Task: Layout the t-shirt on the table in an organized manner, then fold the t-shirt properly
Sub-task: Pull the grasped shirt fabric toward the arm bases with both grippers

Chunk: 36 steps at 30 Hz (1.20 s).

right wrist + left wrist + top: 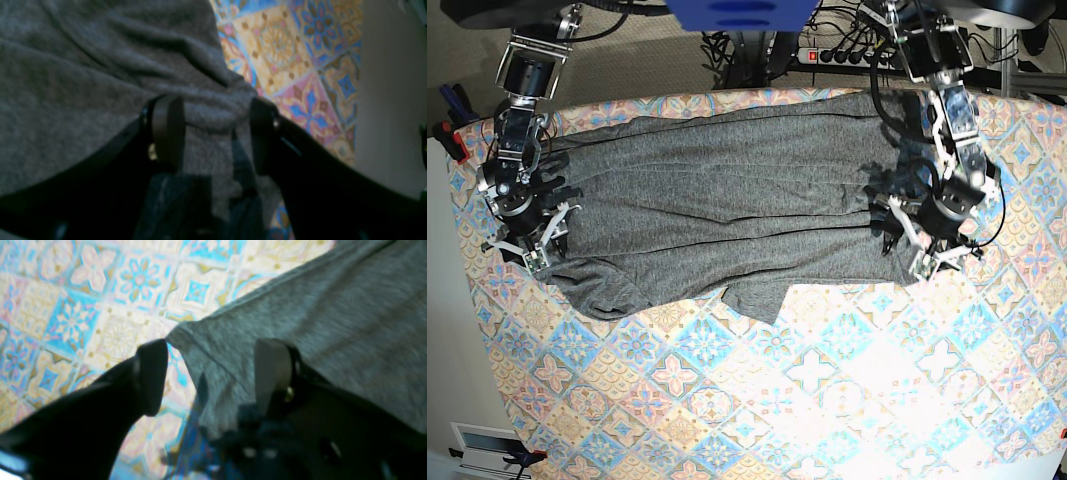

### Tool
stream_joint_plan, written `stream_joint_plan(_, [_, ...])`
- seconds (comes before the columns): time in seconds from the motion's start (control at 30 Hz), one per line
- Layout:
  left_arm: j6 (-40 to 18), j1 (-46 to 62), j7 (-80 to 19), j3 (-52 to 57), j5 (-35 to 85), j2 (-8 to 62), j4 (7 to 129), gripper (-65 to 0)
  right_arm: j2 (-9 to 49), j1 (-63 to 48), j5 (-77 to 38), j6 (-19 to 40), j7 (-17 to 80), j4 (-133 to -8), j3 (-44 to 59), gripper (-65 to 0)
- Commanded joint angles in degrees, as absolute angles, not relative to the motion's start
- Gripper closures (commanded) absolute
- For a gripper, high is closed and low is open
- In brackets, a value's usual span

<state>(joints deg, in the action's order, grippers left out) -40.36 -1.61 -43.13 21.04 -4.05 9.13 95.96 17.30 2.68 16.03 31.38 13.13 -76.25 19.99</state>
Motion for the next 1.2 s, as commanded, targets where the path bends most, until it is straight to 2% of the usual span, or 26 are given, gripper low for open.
stream_joint_plan(0.0, [-40.0, -4.2, -41.9, 22.9, -3.3, 9.7, 94.2, -42.1, 18.4, 3.3, 15.4, 31.0, 12.3, -77.3, 20.3, -29.8])
stream_joint_plan(0.13, [-40.0, -10.6, -41.5, 25.9, -3.0, 9.8, 81.6, -44.2, 18.6, 3.3, 15.4, 31.0, 12.3, -77.1, 20.3, -29.8])
stream_joint_plan(0.3, [-40.0, -15.0, -41.4, 26.2, -2.6, 11.4, 72.9, -44.4, 18.6, 3.2, 15.4, 31.0, 12.3, -77.1, 20.4, -29.8])
stream_joint_plan(0.63, [-40.0, -22.3, -34.2, 25.9, -3.3, 11.4, 48.0, -44.1, 18.6, 3.2, 15.4, 31.0, 12.3, -77.1, 20.6, -29.8])
stream_joint_plan(0.77, [-40.0, -22.2, -34.3, 25.9, -3.5, 11.6, 46.1, -43.4, 18.6, 3.4, 15.4, 31.0, 12.3, -77.0, 20.6, -29.8])
stream_joint_plan(0.83, [-40.0, -21.3, -34.7, 25.8, -3.6, 11.6, 46.1, -39.2, 18.6, 3.5, 15.4, 31.0, 12.3, -77.0, 20.6, -29.8])
stream_joint_plan(1.1, [-40.0, -16.2, -34.7, 23.8, -5.0, 11.6, 46.3, -7.9, 18.6, 3.6, 15.4, 31.0, 12.3, -77.0, 20.5, -29.8])
stream_joint_plan(1.17, [-40.0, -15.1, -34.5, 23.8, -5.0, 11.6, 46.3, -4.0, 18.6, 3.6, 15.4, 31.0, 12.3, -77.0, 20.6, -29.8])
